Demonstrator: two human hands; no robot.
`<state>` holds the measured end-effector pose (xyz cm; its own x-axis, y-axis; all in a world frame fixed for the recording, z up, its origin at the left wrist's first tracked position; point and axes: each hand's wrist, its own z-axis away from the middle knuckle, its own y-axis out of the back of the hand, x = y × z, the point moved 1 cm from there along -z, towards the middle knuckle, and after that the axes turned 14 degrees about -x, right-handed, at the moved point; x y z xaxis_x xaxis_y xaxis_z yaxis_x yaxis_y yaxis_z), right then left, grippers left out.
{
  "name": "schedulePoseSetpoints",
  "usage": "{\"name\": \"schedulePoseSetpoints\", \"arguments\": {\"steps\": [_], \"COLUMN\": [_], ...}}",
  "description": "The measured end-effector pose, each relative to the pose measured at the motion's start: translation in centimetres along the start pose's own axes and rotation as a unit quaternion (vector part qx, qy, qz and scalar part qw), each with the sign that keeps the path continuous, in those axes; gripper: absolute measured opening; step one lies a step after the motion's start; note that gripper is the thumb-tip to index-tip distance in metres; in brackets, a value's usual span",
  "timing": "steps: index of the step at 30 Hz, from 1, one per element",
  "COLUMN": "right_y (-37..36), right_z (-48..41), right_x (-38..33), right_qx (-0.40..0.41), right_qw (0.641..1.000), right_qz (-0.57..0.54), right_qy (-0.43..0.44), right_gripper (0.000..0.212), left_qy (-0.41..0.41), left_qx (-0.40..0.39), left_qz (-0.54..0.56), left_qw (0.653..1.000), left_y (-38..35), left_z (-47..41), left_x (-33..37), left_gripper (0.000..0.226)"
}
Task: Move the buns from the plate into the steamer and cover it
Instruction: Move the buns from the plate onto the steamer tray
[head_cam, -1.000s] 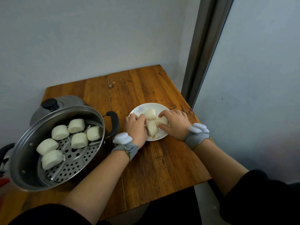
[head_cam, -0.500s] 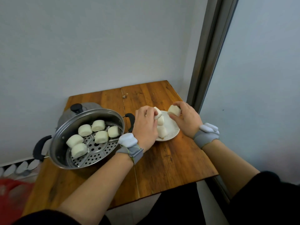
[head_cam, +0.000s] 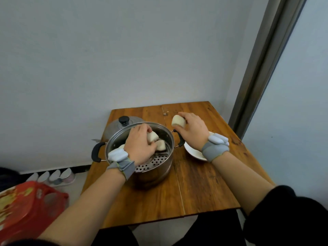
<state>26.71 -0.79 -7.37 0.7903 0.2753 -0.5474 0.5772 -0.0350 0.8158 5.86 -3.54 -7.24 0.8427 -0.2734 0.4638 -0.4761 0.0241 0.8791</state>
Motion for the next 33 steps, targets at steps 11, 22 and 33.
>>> {"name": "schedulePoseSetpoints", "arguments": {"steps": [11, 22, 33], "right_y": [-4.5, -6.0, -2.0], "right_z": [-2.0, -2.9, -0.5], "right_x": [-5.3, -4.8, -4.1], "right_qx": [-0.269, -0.325, -0.183], "right_qw": [0.935, 0.901, 0.981], "right_qz": [0.229, 0.285, 0.044], "right_qy": [0.032, 0.023, 0.045], "right_gripper": [0.048, 0.042, 0.026], "left_qy": [0.070, 0.059, 0.008], "left_qx": [-0.137, -0.154, -0.031], "left_qz": [-0.071, -0.087, -0.016], "left_qw": [0.986, 0.983, 0.999], "left_y": [0.0, -0.5, 1.1], "left_z": [-0.4, -1.3, 0.0], "left_x": [-6.9, -7.9, -5.4], "left_gripper": [0.032, 0.032, 0.024]}}
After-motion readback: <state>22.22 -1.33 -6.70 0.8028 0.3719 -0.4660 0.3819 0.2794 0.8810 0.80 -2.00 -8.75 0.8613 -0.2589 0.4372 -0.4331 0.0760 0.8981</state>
